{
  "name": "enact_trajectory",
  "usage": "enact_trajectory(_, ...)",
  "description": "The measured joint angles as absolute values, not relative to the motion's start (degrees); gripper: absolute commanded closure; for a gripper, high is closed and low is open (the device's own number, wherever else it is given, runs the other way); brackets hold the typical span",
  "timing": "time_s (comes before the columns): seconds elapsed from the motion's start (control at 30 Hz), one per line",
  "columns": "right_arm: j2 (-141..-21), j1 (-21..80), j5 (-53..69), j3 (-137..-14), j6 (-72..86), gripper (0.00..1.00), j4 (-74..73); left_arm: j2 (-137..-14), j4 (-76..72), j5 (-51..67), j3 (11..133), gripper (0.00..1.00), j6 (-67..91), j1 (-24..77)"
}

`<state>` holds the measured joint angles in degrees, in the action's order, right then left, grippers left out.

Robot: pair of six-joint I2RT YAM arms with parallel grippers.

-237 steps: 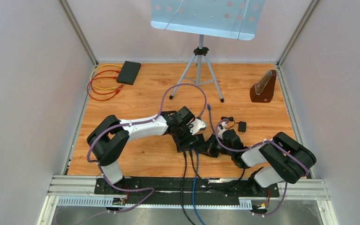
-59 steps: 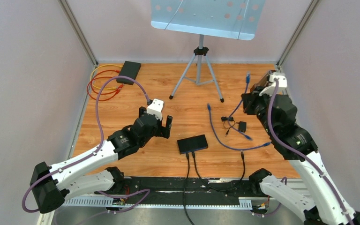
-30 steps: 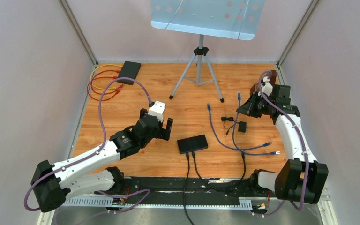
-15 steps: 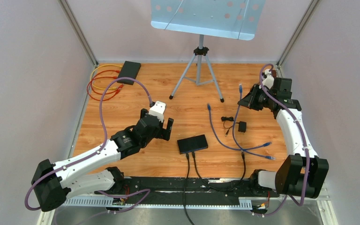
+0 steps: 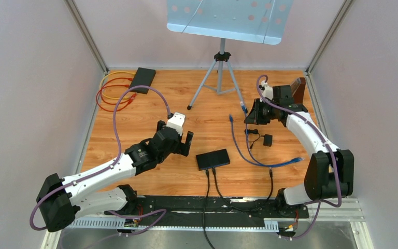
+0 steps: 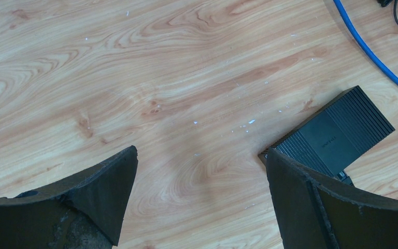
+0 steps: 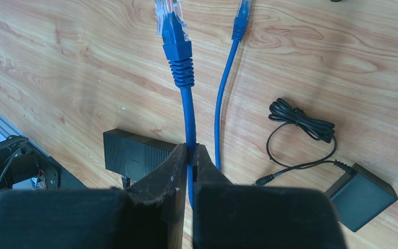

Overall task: Pull the plug from the switch port
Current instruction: Place the connector at the center of the board.

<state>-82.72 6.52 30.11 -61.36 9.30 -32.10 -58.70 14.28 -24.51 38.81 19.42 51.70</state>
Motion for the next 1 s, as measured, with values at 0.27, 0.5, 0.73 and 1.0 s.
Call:
enact_trajectory(0.27, -86.0, 6.5, 30.1, -61.1, 10.7, 0.93, -31.1, -58.7, 14.3, -24.5, 38.8, 0.0, 19.4, 51.7)
enact_trajectory(0.5, -92.6, 6.5, 30.7, -61.5, 11.8, 0.93, -30.6, -58.7, 14.3, -24.5, 38.8, 0.0, 19.4, 51.7)
enact_trajectory(0.73, -97.8, 6.5, 31.4, -66.0, 13.9, 0.82, -29.6, -58.7, 14.3, -24.0, 38.8, 0.0, 19.4, 51.7)
enact_trajectory(1.0, -94.5, 6.5, 30.7, -62.9, 16.9, 0.7, -27.4, -59.5, 14.3, -22.0, 38.8, 0.0, 19.0, 51.7)
